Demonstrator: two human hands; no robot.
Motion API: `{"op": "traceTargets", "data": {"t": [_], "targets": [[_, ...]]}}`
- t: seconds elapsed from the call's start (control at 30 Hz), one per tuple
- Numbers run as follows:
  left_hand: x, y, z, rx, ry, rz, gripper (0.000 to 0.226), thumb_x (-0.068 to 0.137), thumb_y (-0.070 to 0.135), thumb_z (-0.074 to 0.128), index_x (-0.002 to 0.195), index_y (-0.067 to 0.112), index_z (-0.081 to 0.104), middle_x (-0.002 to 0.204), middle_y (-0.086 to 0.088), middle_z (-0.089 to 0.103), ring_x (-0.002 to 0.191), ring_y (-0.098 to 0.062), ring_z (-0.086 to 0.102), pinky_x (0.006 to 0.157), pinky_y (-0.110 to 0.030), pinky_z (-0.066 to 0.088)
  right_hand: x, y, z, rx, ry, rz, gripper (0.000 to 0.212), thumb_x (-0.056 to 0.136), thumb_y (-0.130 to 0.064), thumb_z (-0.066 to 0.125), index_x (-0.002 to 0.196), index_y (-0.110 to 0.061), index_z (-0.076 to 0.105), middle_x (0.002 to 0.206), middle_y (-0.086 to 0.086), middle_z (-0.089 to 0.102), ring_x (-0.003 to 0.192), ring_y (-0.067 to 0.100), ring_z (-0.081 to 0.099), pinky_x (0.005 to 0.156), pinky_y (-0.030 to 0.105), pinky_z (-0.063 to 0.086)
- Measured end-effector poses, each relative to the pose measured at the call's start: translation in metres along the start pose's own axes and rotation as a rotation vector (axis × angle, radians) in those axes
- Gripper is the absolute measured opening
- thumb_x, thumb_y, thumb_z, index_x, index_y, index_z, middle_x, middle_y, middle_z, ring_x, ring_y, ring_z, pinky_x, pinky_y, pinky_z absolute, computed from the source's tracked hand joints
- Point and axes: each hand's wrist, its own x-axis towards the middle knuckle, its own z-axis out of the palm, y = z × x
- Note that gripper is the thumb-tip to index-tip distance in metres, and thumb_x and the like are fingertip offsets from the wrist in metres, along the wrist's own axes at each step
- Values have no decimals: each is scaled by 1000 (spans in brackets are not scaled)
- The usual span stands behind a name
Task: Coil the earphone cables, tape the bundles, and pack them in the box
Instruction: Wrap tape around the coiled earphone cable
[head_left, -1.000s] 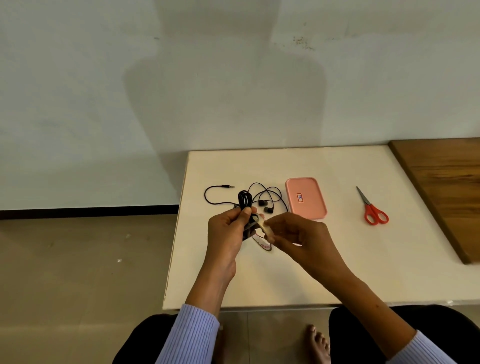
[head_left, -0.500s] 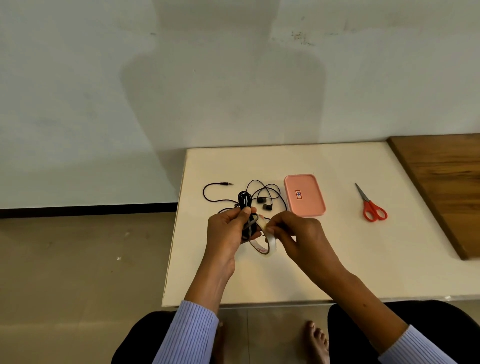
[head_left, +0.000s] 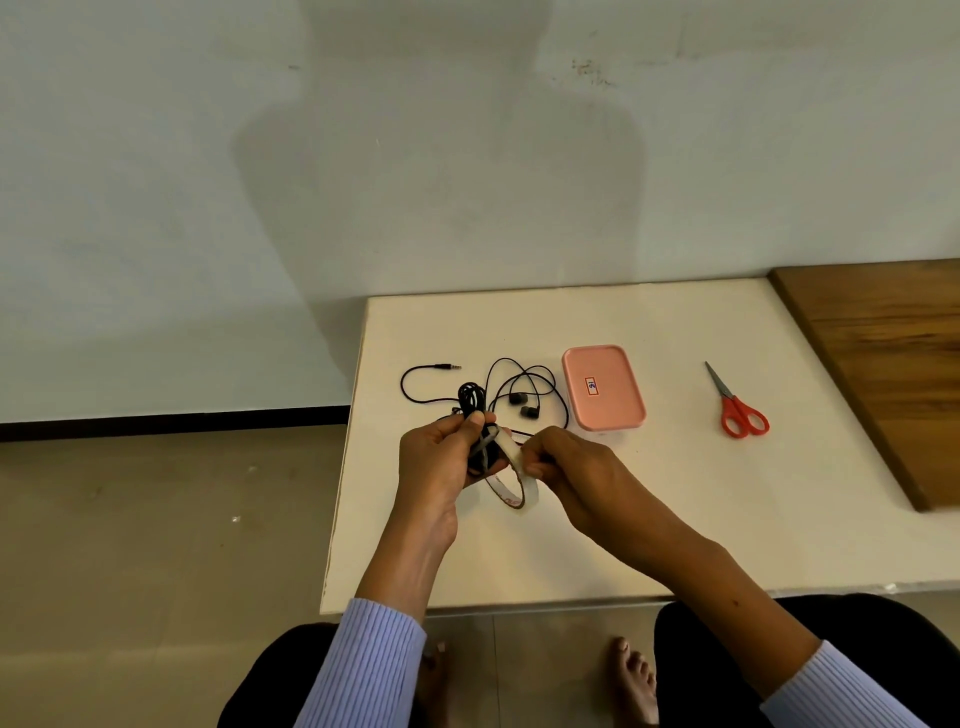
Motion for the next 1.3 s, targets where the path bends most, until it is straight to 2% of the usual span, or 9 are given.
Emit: {"op": "traceTargets", "data": {"t": [0.1, 0.23, 0.53, 0.77, 0.87, 0.93, 1.03, 1.13, 1.3], "targets": [[1, 1, 0, -8, 3, -6, 16, 92, 8, 56, 86, 3, 70, 88, -19, 71, 75, -24, 68, 59, -27, 59, -1, 3, -2, 10, 106, -60, 6, 92, -9, 54, 97, -11, 57, 107, 1, 60, 91, 12, 58, 75, 18, 48], [1, 0, 0, 16, 7, 7, 17, 92, 8, 56, 83, 5, 70, 86, -17, 70, 75, -24, 68, 62, -28, 60, -2, 8, -4, 8, 85, -91, 19, 86, -18, 67, 102, -15, 58, 110, -4, 59, 96, 9, 58, 80, 20, 51], [0, 0, -1, 59, -21, -4, 17, 93, 9, 56, 84, 6, 70, 84, -13, 69, 73, -22, 67, 60, -27, 59, 0, 3, -7, -165, 157, -193, 11, 78, -10, 74, 82, -17, 66, 100, -4, 66, 89, 13, 63, 64, 26, 54], [-1, 3, -1, 57, -41, -26, 17, 93, 9, 56, 84, 7, 70, 88, -14, 69, 75, -22, 66, 65, -29, 60, 1, -1, -7, -176, 224, -242, 7, 83, -9, 68, 89, -14, 66, 84, -3, 69, 72, 15, 65, 60, 25, 54], [-2, 4, -2, 69, -50, -53, 16, 93, 9, 56, 85, 7, 69, 81, -11, 68, 69, -21, 66, 68, -33, 60, -1, -6, -6, -145, 254, -214, 23, 83, -13, 69, 100, -18, 54, 86, -7, 69, 68, 15, 64, 58, 31, 56], [-2, 6, -4, 92, -61, -98, 16, 94, 10, 54, 87, 7, 69, 78, -11, 68, 65, -21, 68, 71, -36, 57, -2, -6, -7, -158, 274, -211, 22, 84, -15, 67, 100, -18, 52, 87, -8, 69, 68, 16, 64, 56, 33, 56], [-3, 8, -9, 183, -91, -132, 18, 96, 15, 53, 88, 10, 68, 84, -16, 71, 74, -26, 70, 80, -38, 54, -4, -1, -8, -140, 278, -176, 20, 85, -16, 65, 99, -19, 52, 89, -10, 68, 72, 17, 64, 58, 36, 56], [-3, 10, -18, 303, -139, -114, 20, 96, 18, 52, 87, 14, 68, 85, -12, 74, 79, -23, 71, 80, -34, 52, -3, 2, -8, -88, 237, -116, 21, 85, -11, 66, 100, -17, 53, 90, -8, 67, 76, 17, 64, 64, 38, 57], [-2, 8, -27, 483, -130, 82, 24, 96, 17, 52, 80, 15, 70, 78, 0, 68, 73, -10, 60, 59, -10, 44, -3, 6, -17, -7, 195, -56, 20, 85, -8, 64, 99, -15, 52, 88, -10, 66, 81, 8, 62, 72, 36, 55]]}}
